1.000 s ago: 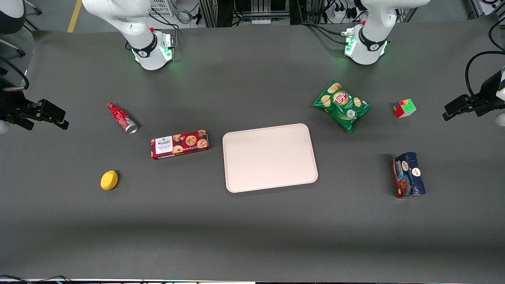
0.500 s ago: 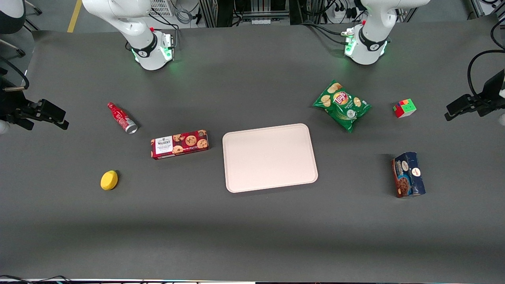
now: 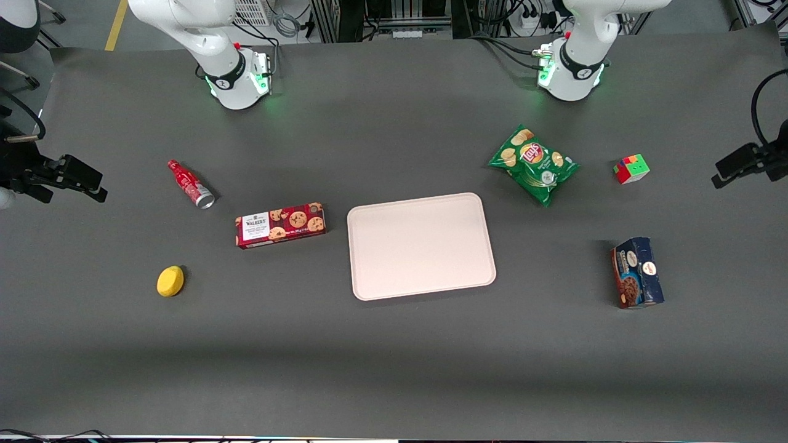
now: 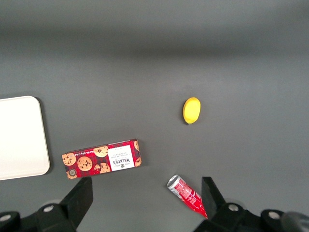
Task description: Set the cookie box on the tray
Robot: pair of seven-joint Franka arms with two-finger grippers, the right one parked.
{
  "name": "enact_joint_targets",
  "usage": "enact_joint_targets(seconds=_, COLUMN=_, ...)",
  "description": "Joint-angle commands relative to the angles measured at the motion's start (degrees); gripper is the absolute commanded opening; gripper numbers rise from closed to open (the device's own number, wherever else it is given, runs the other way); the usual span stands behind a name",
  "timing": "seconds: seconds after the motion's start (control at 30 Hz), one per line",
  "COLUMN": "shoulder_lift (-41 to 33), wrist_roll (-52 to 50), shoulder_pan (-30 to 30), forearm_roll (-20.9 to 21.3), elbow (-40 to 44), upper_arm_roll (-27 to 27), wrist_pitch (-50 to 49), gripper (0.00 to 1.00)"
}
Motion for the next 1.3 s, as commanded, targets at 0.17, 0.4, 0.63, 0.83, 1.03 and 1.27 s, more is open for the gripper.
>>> enact_joint_targets(seconds=0.17, shoulder_lift=12.8, wrist_roll=0.7, shoulder_pan=-0.1, forearm_roll=0.4, elbow=2.6, upper_arm_roll=-0.1, wrist_pitch=3.6, gripper=1.00)
enact_joint_targets(seconds=0.4, shoulder_lift=19.1, wrist_roll=0.7, shoulder_pan=-0.1, forearm_roll=0.2, elbow=2.3, upper_arm_roll=-0.1, wrist_pitch=7.5, gripper=1.00)
enact_joint_targets(seconds=0.63, shoulder_lift=23.1, wrist_roll=0.8, shoulder_pan=-0.3, forearm_roll=0.5, elbow=2.0, upper_arm_roll=-0.3, wrist_pitch=11.8, gripper=1.00)
enact_joint_targets(seconds=0.83, shoulder_lift=27.3, wrist_roll=4.3, shoulder_pan=-0.3, forearm_roll=0.5, elbow=1.7, upper_arm_roll=-0.5, wrist_pitch=16.5, gripper=1.00)
enact_joint_targets(seconds=1.03, shoulder_lift=30.0, wrist_roll=5.3, shoulder_pan=-0.3, forearm_roll=0.5, elbow=-0.3, upper_arm_roll=-0.5, wrist_pitch=22.7, gripper=1.00)
enact_joint_targets(seconds=1.27, shoulder_lift=32.5, wrist_roll=5.9, shoulder_pan=-0.3, forearm_roll=0.5, elbow=-0.9, upper_arm_roll=-0.5, wrist_pitch=26.2, gripper=1.00)
